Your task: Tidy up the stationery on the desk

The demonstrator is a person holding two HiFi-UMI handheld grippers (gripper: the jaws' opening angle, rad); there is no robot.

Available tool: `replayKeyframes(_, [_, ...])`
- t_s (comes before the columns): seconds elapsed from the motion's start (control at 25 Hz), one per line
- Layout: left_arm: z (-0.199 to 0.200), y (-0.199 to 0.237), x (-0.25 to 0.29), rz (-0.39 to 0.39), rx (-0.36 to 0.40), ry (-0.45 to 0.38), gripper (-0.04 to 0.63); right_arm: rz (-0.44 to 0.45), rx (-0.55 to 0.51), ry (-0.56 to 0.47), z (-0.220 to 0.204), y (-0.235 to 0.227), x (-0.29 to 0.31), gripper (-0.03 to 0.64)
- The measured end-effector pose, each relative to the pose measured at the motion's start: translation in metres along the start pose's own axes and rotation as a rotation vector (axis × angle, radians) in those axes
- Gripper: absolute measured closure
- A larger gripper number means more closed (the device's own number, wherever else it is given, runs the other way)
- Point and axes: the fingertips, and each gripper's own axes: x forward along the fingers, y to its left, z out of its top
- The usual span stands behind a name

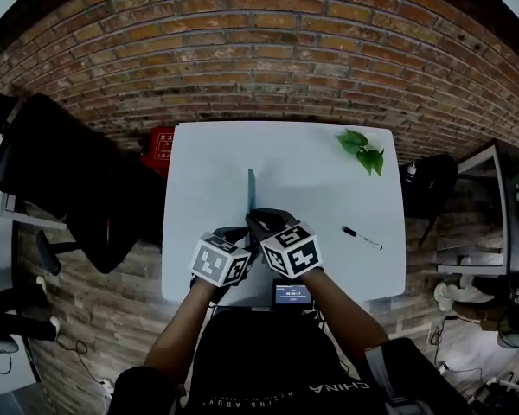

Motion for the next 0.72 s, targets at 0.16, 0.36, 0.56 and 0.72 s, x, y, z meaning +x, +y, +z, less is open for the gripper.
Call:
replayKeyframes(0.16, [-0.002, 0.007, -0.003, 0.025, -0.048, 0.017, 0.405, 0.024, -0.013, 0.0, 0.002, 0.004, 0.004, 0.558])
replayKeyframes(0.36, [-0.005, 0.015, -0.009, 0.028, -0.119, -0.002, 0.453, 0.04, -0.029, -0.005, 0.004, 0.008, 0.007, 0.558])
replayKeyframes(0.56, [-0.006, 0.024, -0.016, 0.045, -0.167, -0.034, 0.489, 0.003, -0.019, -0.026, 0.003, -0.001, 0.004, 0.56])
replayKeyframes(0.72, [-0.009, 0.033, -0.021, 0.055, -0.201, -0.051, 0.513, -0.026, -0.002, -0.013, -0.007, -0.008, 0.001, 0.56])
